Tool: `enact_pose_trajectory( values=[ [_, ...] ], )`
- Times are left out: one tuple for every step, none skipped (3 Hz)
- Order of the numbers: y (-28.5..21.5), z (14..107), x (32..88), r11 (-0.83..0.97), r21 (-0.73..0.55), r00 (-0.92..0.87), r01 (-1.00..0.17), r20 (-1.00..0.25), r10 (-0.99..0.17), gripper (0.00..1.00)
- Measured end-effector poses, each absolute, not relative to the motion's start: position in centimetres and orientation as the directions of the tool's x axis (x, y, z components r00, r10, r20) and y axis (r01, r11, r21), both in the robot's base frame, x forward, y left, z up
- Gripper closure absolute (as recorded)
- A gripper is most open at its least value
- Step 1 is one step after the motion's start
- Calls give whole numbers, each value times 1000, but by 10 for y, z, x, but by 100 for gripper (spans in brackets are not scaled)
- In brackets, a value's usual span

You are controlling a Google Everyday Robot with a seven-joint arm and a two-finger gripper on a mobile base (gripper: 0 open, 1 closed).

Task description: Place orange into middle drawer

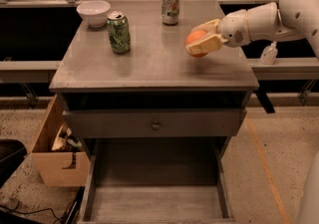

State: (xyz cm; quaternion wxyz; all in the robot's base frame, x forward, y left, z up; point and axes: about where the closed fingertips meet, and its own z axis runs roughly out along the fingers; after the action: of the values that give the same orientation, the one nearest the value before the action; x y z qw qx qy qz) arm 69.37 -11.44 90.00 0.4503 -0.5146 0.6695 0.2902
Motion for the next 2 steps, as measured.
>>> enact_pose_trajectory(
  values=[
    [-113, 923, 661, 308, -120, -30, -944, -897, -441, 100],
    [-110, 934, 621, 323, -161, 20, -933, -917, -398, 100]
  ],
)
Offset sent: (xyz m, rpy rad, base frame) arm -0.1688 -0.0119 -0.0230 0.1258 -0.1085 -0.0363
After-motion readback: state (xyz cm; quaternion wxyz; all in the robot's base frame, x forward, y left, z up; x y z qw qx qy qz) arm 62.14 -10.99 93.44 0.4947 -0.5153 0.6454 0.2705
